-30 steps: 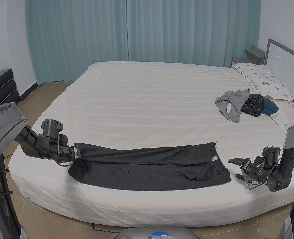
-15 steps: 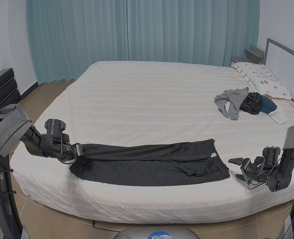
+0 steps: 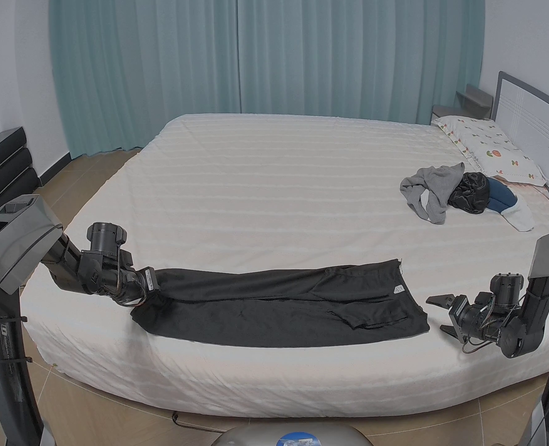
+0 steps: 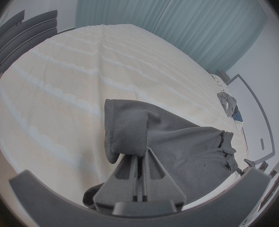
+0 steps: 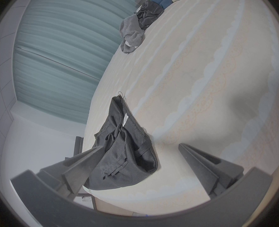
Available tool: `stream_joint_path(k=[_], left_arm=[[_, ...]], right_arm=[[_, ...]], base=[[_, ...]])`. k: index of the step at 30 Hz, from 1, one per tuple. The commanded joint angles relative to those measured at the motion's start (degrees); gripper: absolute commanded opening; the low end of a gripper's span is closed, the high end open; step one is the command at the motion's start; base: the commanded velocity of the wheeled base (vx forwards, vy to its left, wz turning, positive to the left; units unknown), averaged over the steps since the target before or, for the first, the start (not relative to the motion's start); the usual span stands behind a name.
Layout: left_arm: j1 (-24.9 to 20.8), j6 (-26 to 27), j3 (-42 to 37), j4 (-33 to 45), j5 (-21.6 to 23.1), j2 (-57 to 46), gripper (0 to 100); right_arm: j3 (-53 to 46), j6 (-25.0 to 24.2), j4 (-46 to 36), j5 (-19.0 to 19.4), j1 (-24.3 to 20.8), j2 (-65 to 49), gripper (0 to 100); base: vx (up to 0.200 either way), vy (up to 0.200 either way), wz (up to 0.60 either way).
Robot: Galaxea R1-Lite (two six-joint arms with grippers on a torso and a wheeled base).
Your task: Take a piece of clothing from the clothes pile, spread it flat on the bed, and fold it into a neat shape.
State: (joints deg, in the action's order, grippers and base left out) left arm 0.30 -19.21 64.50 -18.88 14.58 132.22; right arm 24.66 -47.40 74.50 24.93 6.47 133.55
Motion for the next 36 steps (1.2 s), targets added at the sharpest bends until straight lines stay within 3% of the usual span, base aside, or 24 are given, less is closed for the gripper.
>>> stream_joint_path(k=[1,2,3,20,21,36], left_arm=[[-0.04,0.05,-0.34,-0.01,0.01,-0.03,0],[-0.04,0.05,-0.25,-0.01,0.01,-0.03,0],[-0.04,0.05,-0.34,-0.01,0.01,-0.12,100],[-0.57,0.4,-0.25,-4.58,-2.45,1.37,100],[-0.57,0.49,-0.25,-5.46,-2.63,2.17,0],[-0.92,-0.04,-0.87,-4.94,-4.82,0.32,0]], right_arm=[[0.04,0.02,0.03,0.03,0.03,0.05,100],[0.04,0.02,0.03,0.03,-0.06,0.05,100],[0.04,0.02,0.03,0.03,-0.06,0.05,100],[0.04,0.02,0.03,0.03,0.03,0.05,100],[0.04,0.02,0.03,0.03,0.03,0.05,100],[0.04,0.02,0.03,0.03,0.03,0.05,100]], base=[[0.0,0.0,0.0],[0.0,0.0,0.0],[0.0,0.0,0.0],[0.0,0.0,0.0],[0.0,0.0,0.0],[0.0,0.0,0.0]])
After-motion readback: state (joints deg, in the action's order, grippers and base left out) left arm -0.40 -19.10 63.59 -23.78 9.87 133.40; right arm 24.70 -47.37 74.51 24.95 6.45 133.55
